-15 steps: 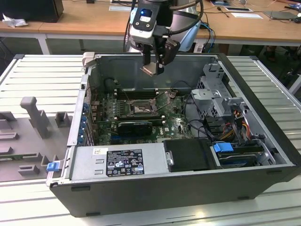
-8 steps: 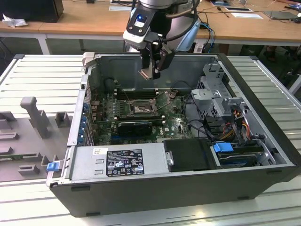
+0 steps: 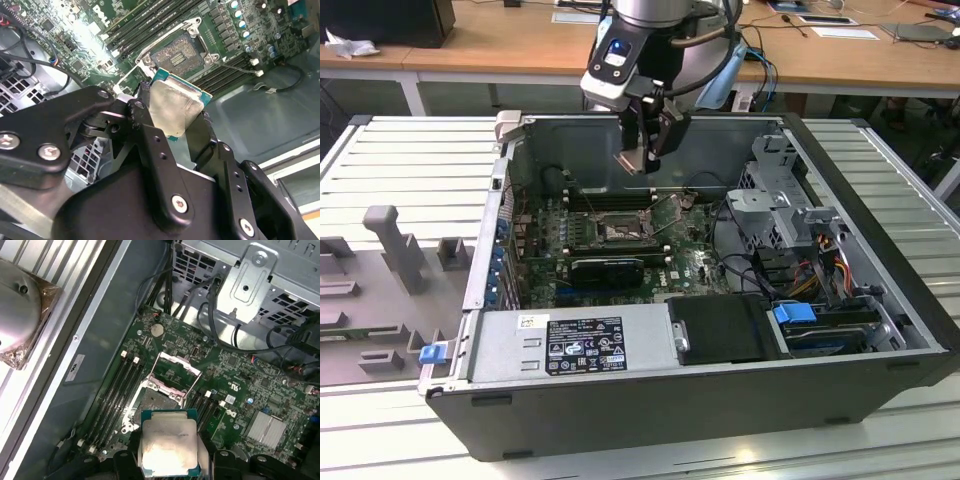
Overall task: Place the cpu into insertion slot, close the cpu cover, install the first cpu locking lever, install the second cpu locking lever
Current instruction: 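Place the cpu into insertion slot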
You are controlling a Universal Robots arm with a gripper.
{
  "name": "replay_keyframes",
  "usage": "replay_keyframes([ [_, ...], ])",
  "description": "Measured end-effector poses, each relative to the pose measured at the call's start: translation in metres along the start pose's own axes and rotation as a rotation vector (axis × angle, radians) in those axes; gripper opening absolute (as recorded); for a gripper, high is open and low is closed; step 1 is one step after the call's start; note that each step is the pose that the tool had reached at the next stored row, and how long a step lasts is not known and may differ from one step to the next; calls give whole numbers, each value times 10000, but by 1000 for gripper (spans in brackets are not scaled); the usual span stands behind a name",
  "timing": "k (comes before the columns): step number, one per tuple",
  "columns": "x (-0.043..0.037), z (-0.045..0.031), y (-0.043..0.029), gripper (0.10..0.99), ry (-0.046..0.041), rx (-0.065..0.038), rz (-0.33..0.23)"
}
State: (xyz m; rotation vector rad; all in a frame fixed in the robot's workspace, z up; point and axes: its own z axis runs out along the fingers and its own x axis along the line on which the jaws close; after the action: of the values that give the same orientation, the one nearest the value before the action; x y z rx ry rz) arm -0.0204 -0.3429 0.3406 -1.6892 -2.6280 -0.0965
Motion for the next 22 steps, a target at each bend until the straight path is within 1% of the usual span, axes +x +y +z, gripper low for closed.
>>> replay_keyframes([
  [10, -1, 19, -1, 529, -64, -70, 1482],
  [13, -2, 32, -1, 529, -73, -80, 1680],
  [20, -3, 56, -3, 529, -74, -77, 1710],
  [22, -3, 59, -2, 529, -81, -87, 1893],
])
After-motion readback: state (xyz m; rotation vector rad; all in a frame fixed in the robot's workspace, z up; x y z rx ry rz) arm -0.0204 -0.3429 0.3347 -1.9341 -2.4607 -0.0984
